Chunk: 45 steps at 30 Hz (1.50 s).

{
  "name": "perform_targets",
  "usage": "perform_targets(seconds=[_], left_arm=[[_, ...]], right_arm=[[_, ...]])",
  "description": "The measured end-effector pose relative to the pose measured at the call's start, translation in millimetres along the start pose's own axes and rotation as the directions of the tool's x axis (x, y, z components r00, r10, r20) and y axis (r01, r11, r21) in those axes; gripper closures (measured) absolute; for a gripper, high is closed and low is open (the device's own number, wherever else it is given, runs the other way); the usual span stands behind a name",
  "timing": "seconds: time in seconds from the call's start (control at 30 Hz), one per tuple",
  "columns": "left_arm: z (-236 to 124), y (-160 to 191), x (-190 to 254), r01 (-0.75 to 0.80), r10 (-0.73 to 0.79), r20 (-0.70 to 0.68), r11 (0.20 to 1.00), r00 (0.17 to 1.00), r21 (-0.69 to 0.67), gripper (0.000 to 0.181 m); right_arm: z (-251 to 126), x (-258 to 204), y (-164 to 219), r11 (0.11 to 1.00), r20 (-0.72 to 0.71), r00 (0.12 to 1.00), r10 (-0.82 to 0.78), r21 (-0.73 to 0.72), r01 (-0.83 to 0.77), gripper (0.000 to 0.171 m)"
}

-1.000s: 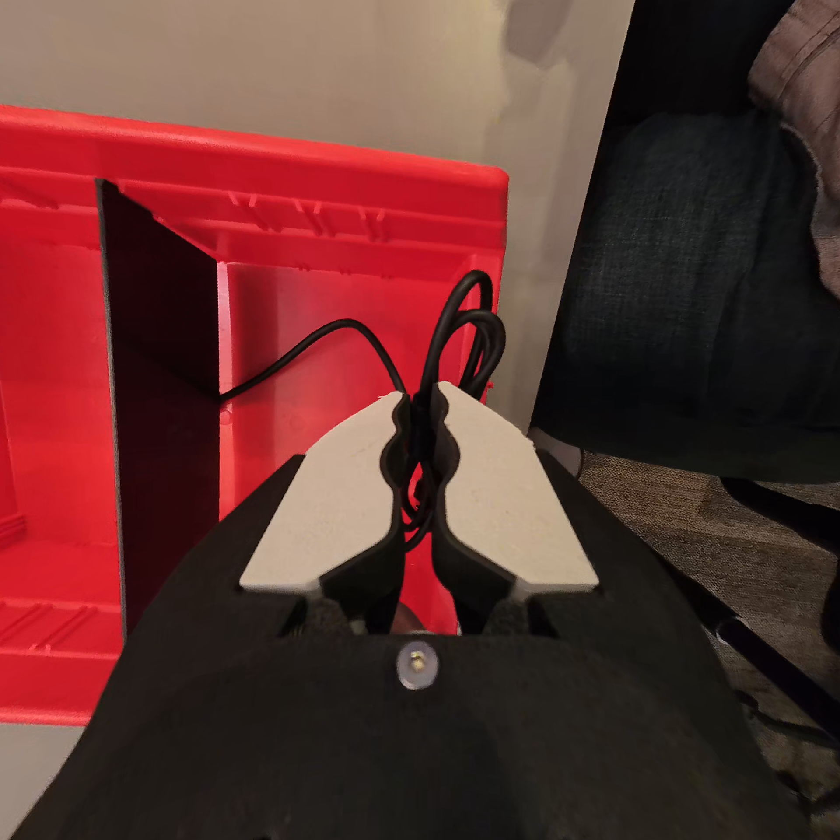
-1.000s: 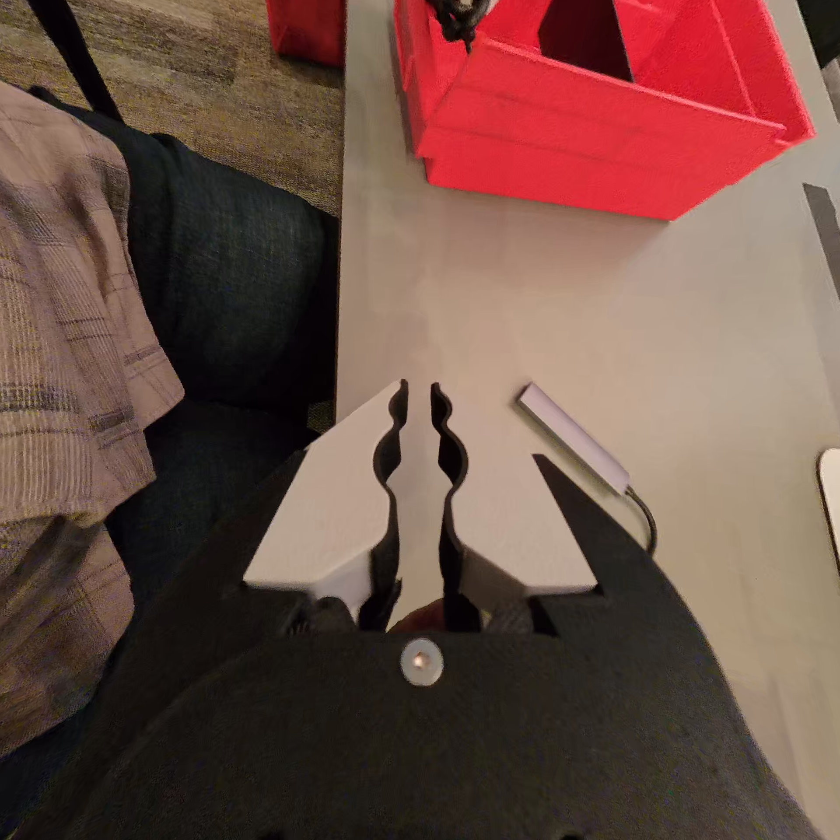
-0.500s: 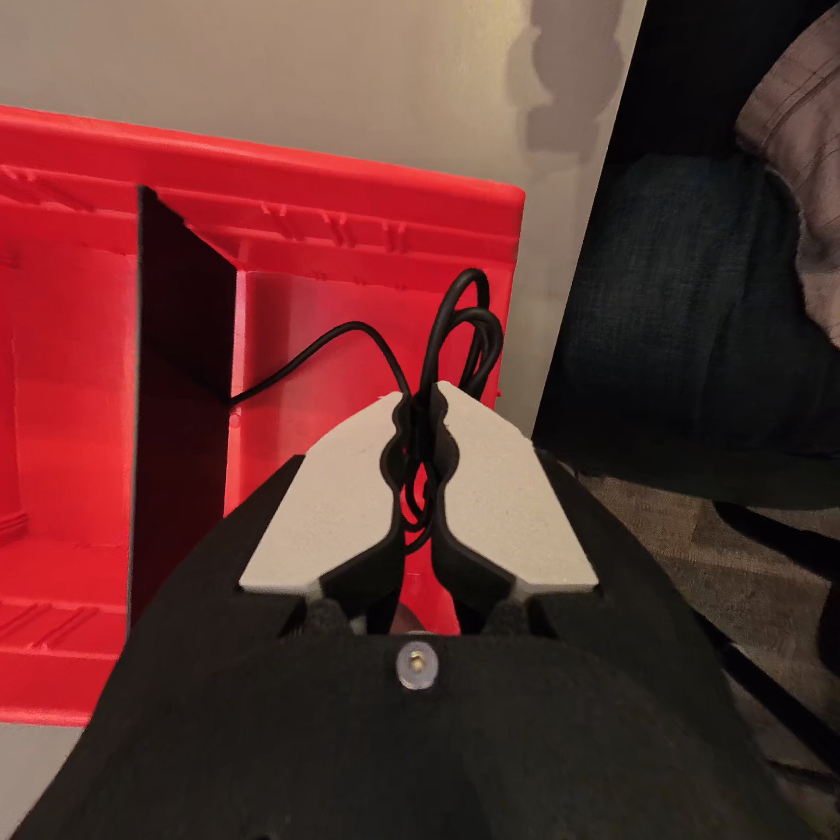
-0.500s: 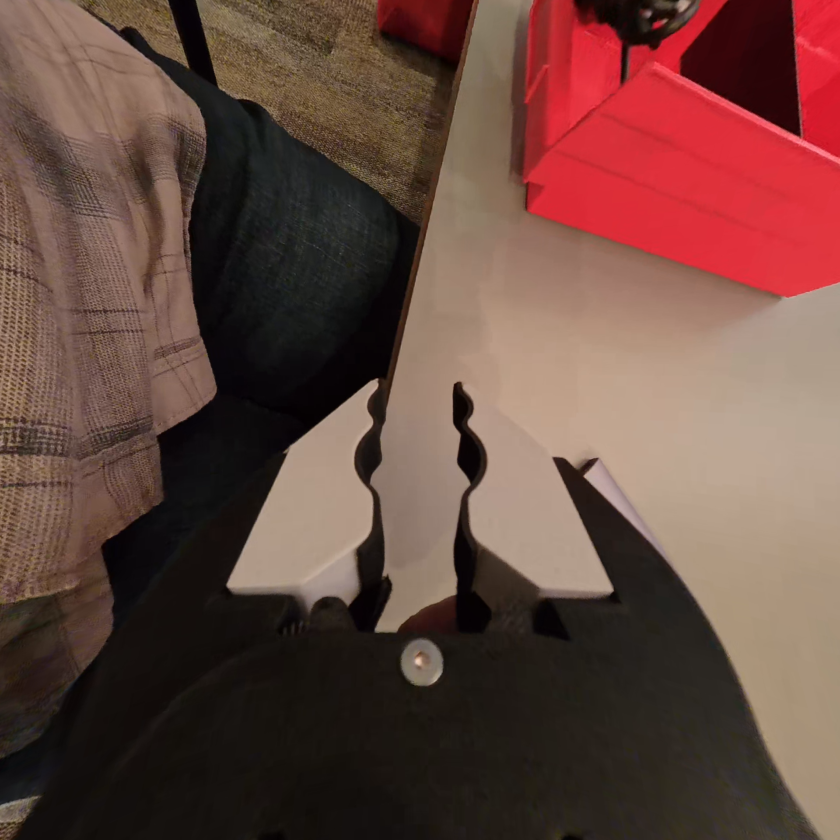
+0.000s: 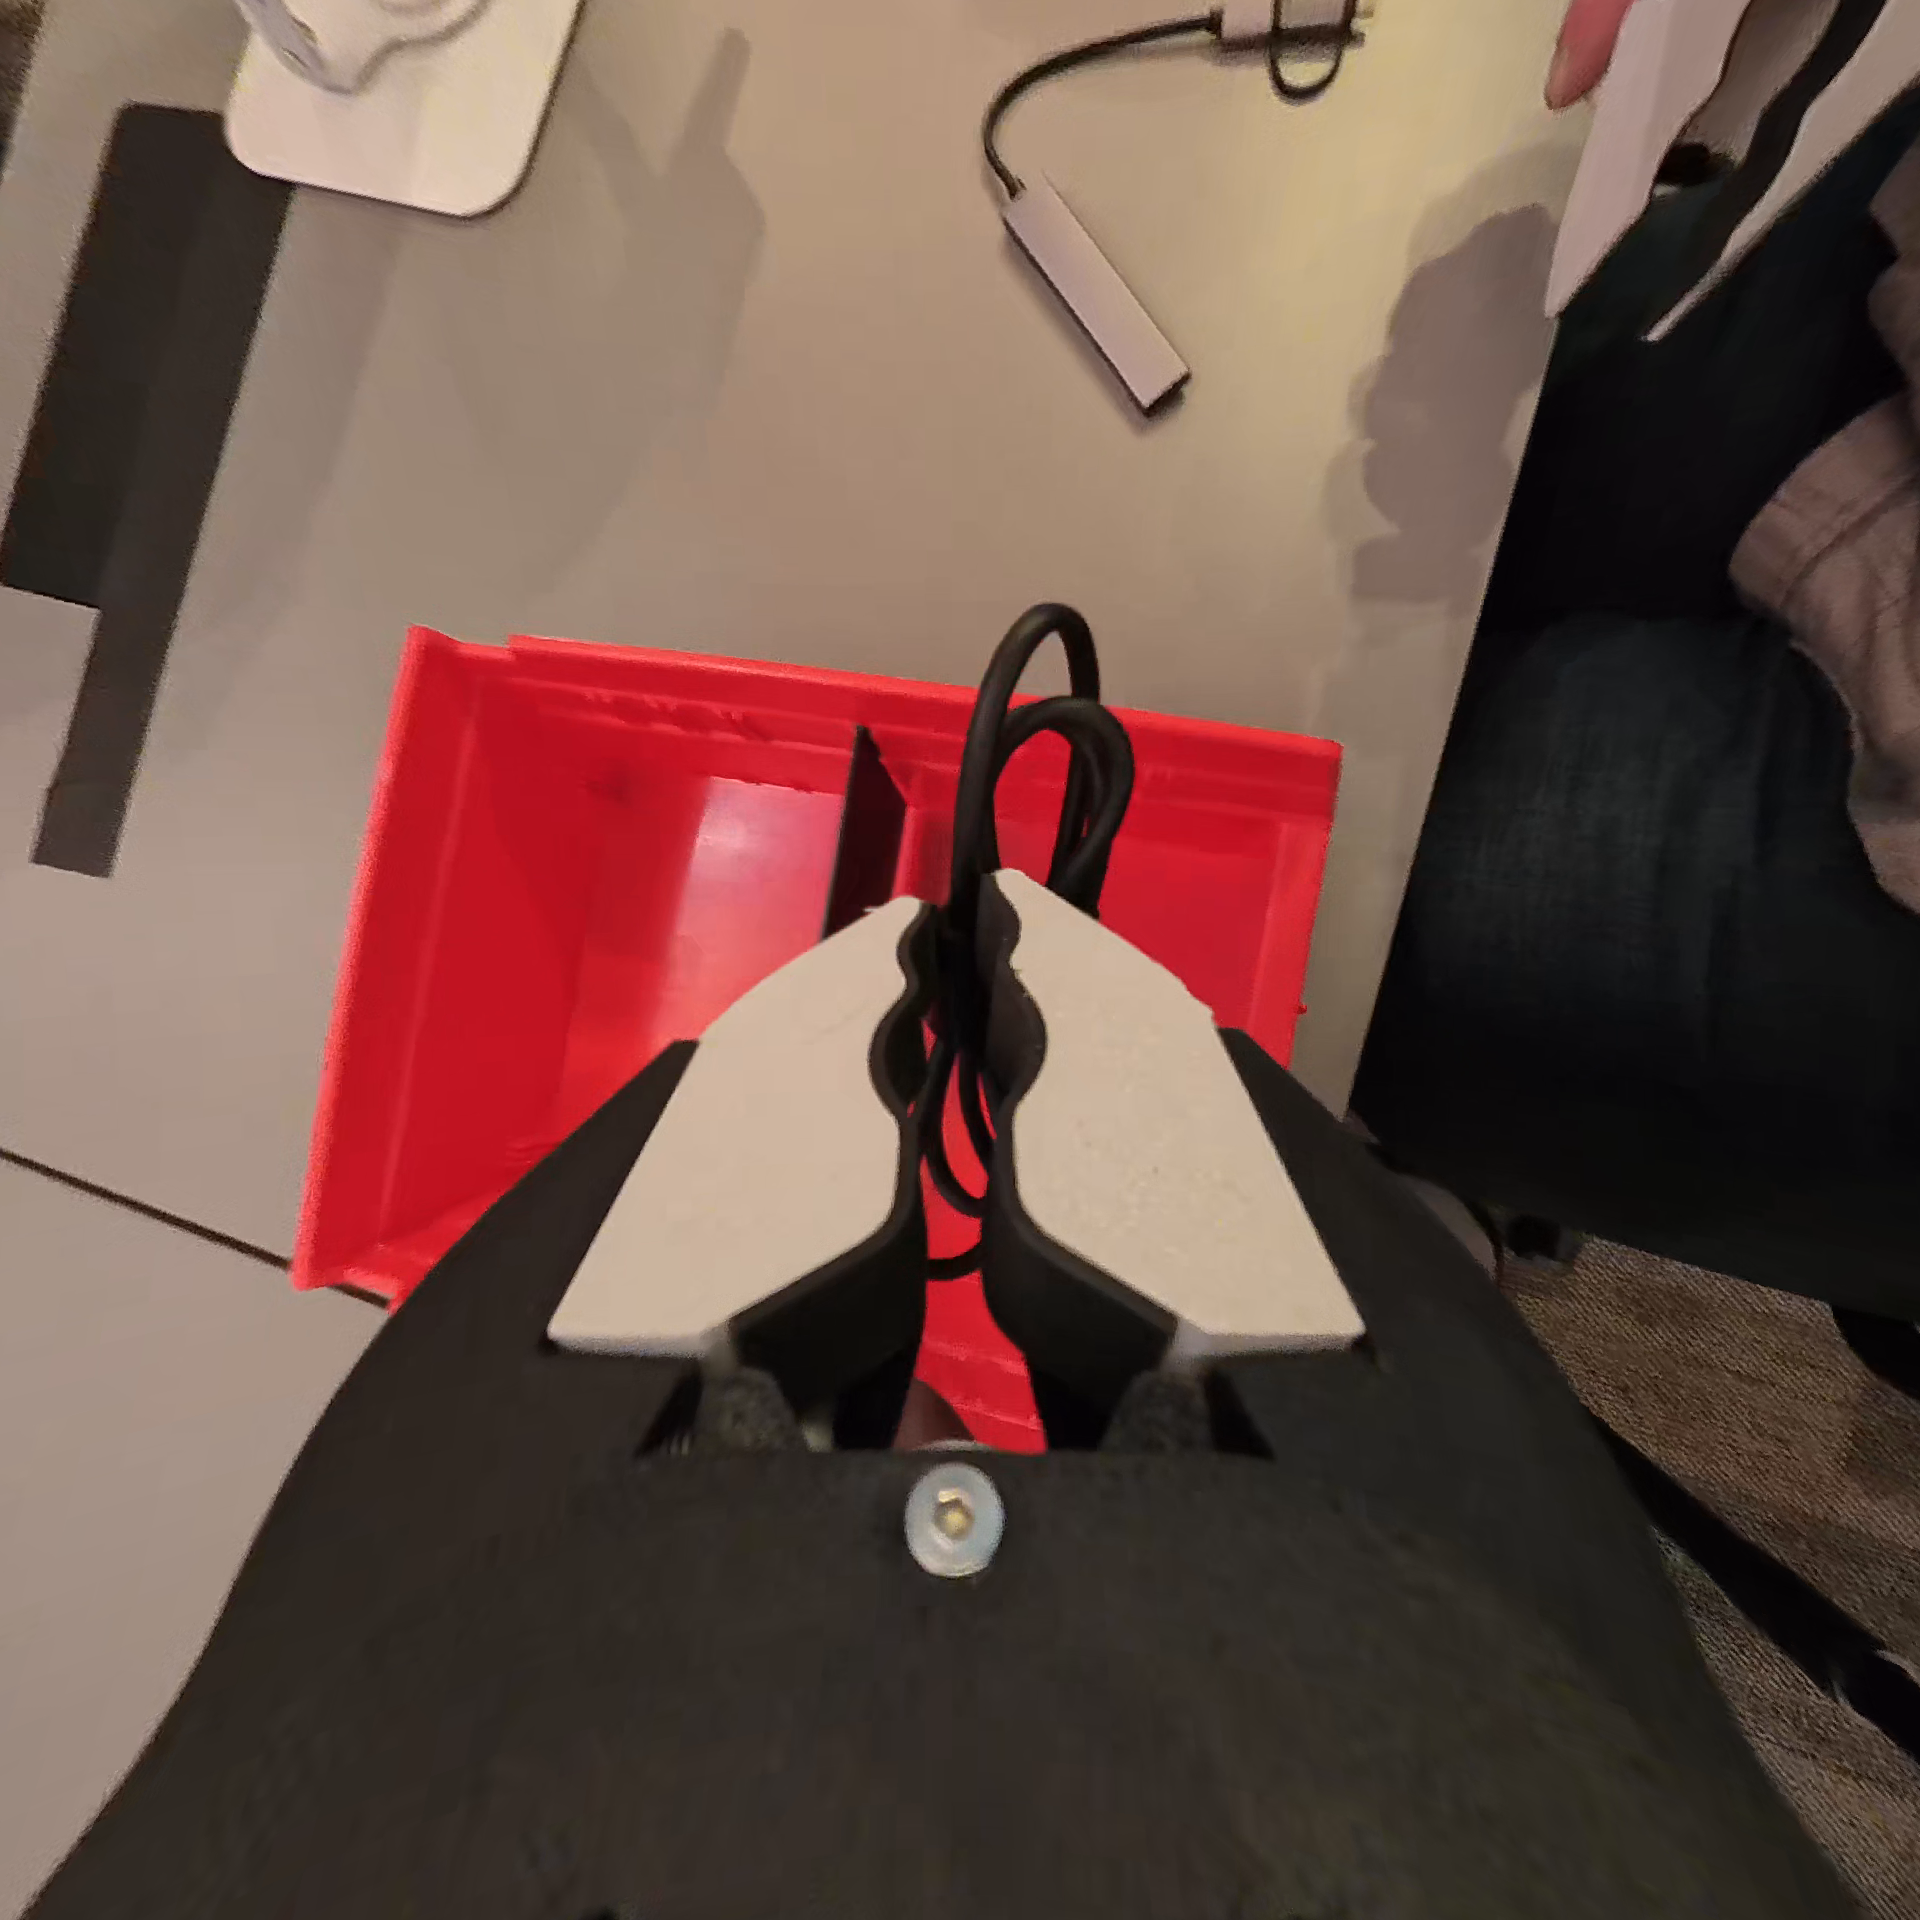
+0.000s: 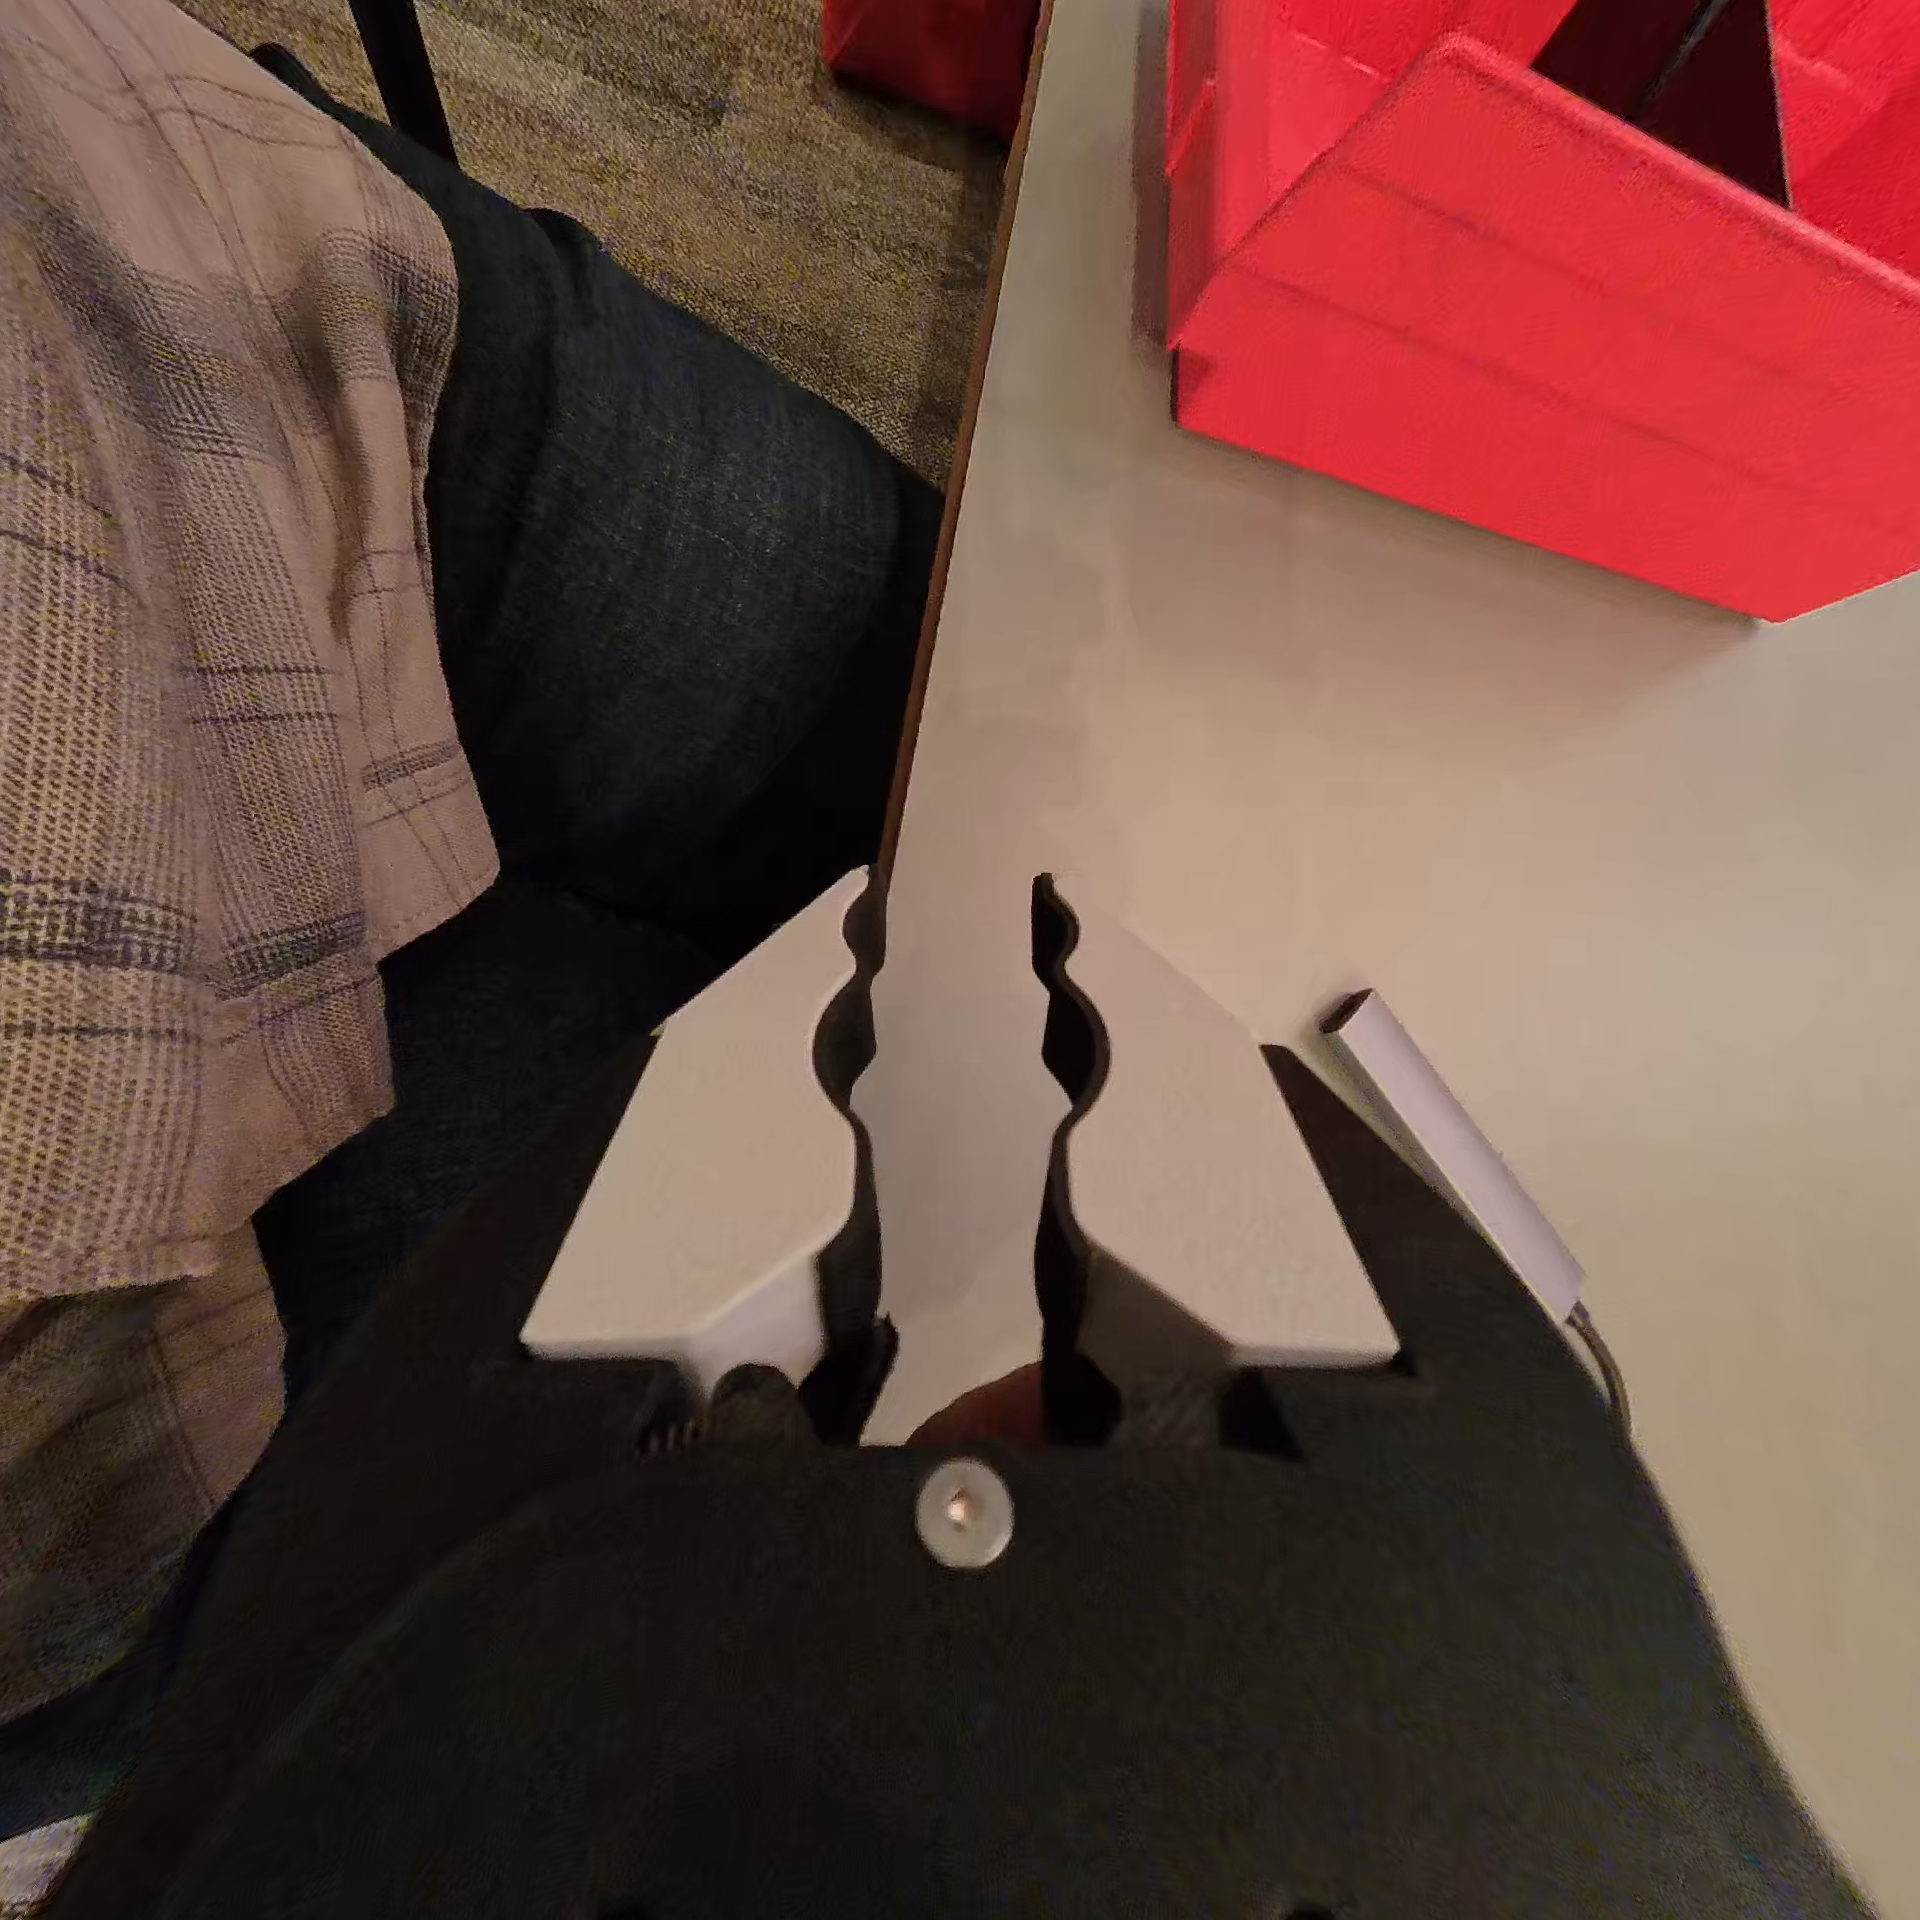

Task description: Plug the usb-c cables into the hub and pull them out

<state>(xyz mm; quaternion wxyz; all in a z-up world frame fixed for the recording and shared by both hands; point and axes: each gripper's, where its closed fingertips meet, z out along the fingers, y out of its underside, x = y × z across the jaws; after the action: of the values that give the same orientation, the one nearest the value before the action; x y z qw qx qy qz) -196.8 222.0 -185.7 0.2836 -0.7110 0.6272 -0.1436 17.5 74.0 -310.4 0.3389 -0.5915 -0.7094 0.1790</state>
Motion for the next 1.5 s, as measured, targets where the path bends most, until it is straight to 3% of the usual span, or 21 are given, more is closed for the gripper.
perform_targets(seconds=[0.17, 0.4, 0.57, 0.77, 1.03, 1.23, 1.37, 1.5], left_arm=[[4.9, 1.0, -2.4, 0.001, -0.001, 0.019, 1.0, 1.0, -0.02, 0.175], [64.9, 45.8, 75.1, 0.053, -0.077, -0.169, 0.989, 0.983, -0.141, 0.175], [64.1, 34.3, 102.2, 0.188, -0.184, -0.214, 0.982, 0.959, -0.003, 0.175], [31.1, 18.0, 92.2, 0.212, -0.2, -0.112, 0.97, 0.973, 0.114, 0.175], [-28.6, -27.0, 44.4, 0.131, -0.18, 0.16, 0.953, 0.971, 0.275, 0.175], [-60.1, -91.2, 9.9, 0.042, -0.178, 0.328, 0.923, 0.928, 0.383, 0.175], [-33.7, -146.5, 13.8, -0.029, -0.101, 0.335, 0.933, 0.937, 0.36, 0.175], [34.8, -182.7, 28.0, -0.062, -0.023, 0.275, 0.953, 0.961, 0.297, 0.175]], right_arm=[[-2.2, 1.5, 3.1, 1.0, -0.01, 1.0, 0.009, 0.0, -0.009, 0.146], [-3.1, 0.1, 3.4, 1.0, -0.013, 1.0, 0.019, 0.013, -0.019, 0.146], [-1.0, -1.9, 1.3, 1.0, -0.009, 1.0, 0.012, 0.018, -0.012, 0.147], [-5.4, -0.8, 0.9, 0.999, -0.025, 0.999, 0.033, 0.03, -0.033, 0.146], [-20.3, -4.2, 12.2, 0.996, -0.059, 0.995, 0.077, 0.04, -0.075, 0.147], [-38.4, -3.8, 28.5, 0.991, -0.106, 0.985, 0.133, 0.043, -0.129, 0.146], [-53.4, 1.9, 40.9, 0.984, -0.154, 0.972, 0.175, 0.05, -0.17, 0.146], [-65.9, 12.1, 62.6, 0.977, -0.229, 0.95, 0.211, 0.023, -0.212, 0.147]])
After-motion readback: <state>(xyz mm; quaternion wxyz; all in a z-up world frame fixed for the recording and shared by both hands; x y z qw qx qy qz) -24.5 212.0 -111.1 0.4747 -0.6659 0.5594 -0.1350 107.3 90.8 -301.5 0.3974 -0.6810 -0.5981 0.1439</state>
